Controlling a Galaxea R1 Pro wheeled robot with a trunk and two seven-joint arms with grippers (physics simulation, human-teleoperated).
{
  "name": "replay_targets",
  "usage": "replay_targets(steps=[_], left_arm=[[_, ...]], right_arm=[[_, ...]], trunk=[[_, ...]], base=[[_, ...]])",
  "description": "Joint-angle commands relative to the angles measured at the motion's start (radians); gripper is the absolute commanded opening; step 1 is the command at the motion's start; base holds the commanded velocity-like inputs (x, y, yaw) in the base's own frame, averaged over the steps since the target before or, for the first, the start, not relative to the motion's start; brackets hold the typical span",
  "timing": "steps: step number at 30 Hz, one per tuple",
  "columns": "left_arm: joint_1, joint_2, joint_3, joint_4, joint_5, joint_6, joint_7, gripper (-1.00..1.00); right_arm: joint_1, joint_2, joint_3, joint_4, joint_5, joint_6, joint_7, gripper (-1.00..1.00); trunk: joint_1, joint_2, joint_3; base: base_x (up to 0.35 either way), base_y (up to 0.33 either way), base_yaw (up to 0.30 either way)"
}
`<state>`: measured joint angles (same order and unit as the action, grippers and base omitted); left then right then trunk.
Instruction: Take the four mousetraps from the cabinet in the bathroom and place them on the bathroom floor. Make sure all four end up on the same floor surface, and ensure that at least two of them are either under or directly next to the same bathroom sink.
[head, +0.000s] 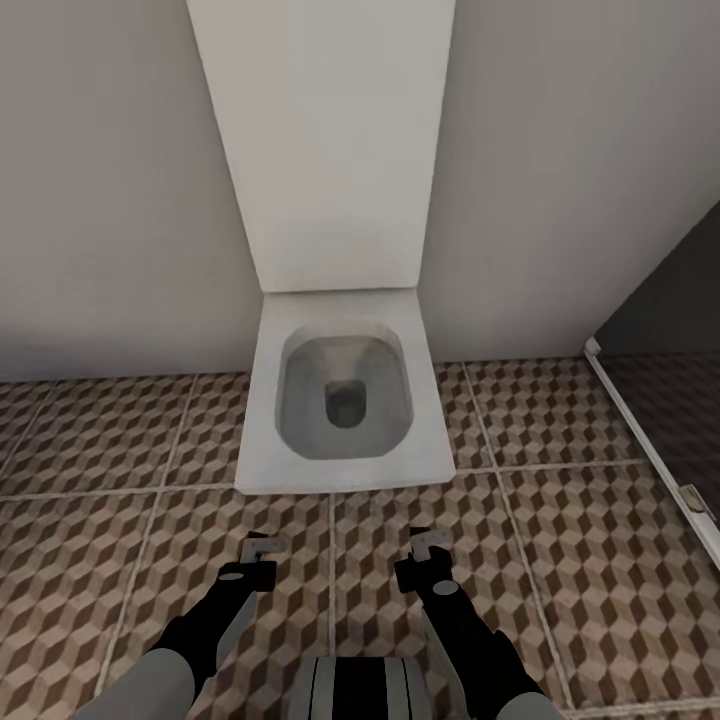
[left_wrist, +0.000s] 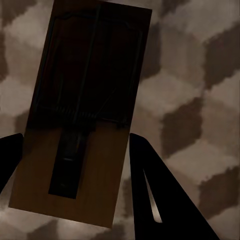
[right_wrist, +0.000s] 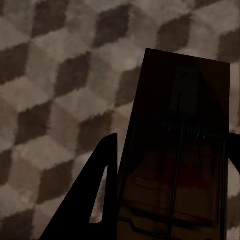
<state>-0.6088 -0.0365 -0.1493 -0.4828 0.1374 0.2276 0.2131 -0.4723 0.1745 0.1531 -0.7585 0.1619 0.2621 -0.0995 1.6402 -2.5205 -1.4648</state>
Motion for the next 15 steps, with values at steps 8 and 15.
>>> replay_targets(steps=[8,15], left_arm=[[0.0,0.001,-0.009,-0.002,0.007,0.006,0.011,-1.0],[0.0,0.0,-0.009,-0.002,0.007,0.007,0.01,-1.0]], right_arm=[[0.0,0.0,0.002,-0.001,0.008,0.008,-0.002,-1.0],[0.0,0.0,0.002,-0.001,0.008,0.008,-0.002,-1.0]], trunk=[[0.0,0.0,-0.001],[0.003,-0.002,-0.028]], base=[[0.004,0.001,0.0],[0.0,0.0,0.0]])
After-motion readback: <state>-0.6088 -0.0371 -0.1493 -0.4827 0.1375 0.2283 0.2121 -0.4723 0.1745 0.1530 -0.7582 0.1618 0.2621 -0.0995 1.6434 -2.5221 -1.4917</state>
